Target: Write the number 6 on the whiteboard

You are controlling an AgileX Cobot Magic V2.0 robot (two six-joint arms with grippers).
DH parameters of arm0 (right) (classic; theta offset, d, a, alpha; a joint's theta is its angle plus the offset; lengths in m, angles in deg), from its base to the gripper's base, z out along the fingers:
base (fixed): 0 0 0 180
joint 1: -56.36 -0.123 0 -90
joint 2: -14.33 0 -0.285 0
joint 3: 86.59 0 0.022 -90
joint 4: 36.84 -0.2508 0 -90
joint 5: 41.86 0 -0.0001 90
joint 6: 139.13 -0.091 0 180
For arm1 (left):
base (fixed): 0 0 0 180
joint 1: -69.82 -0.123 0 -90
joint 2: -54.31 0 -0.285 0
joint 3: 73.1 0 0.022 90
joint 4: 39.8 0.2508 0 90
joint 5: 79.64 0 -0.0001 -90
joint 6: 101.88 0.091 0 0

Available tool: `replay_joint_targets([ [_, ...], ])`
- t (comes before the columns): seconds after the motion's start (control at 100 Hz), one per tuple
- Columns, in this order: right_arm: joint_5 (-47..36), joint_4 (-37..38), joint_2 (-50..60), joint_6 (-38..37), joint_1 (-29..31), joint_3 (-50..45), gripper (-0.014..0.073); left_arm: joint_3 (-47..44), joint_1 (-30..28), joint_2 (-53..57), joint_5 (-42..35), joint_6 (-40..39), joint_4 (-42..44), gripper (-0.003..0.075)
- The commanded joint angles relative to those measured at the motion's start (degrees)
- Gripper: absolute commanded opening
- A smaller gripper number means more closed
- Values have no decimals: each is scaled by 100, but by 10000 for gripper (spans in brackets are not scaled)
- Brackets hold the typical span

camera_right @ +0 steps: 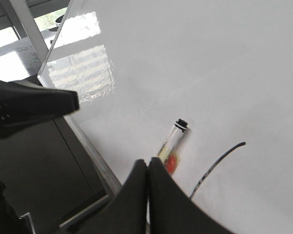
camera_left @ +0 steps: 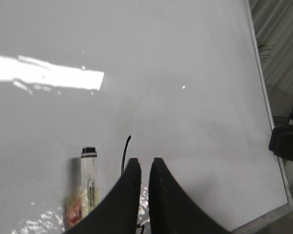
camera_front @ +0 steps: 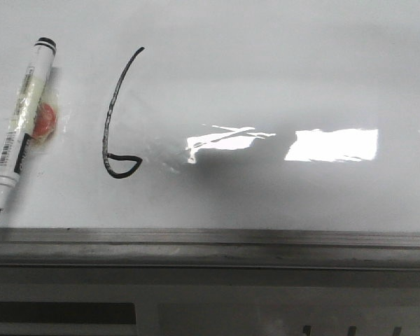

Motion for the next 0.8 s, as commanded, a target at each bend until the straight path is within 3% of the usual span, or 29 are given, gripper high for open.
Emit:
replay_joint_targets([
  [0.0,-565,555,445,54,-19,-96,-64,136,-7,390,-330,59,518,-20],
  [0.13,-965,1077,992,54,-19,-671,-64,-68,-7,947,-329,59,1105,-20],
  [0.34,-1786,1351,2001,54,-19,-1891,-64,-656,-7,1540,-336,59,1213,-20],
  [0.59,-1836,1395,2941,59,-19,-3139,-64,-1040,-7,1626,-312,59,1460,-20],
  [0.79,-1841,1395,3125,59,-19,-3549,-64,-1115,-7,1626,-321,59,1460,-20],
])
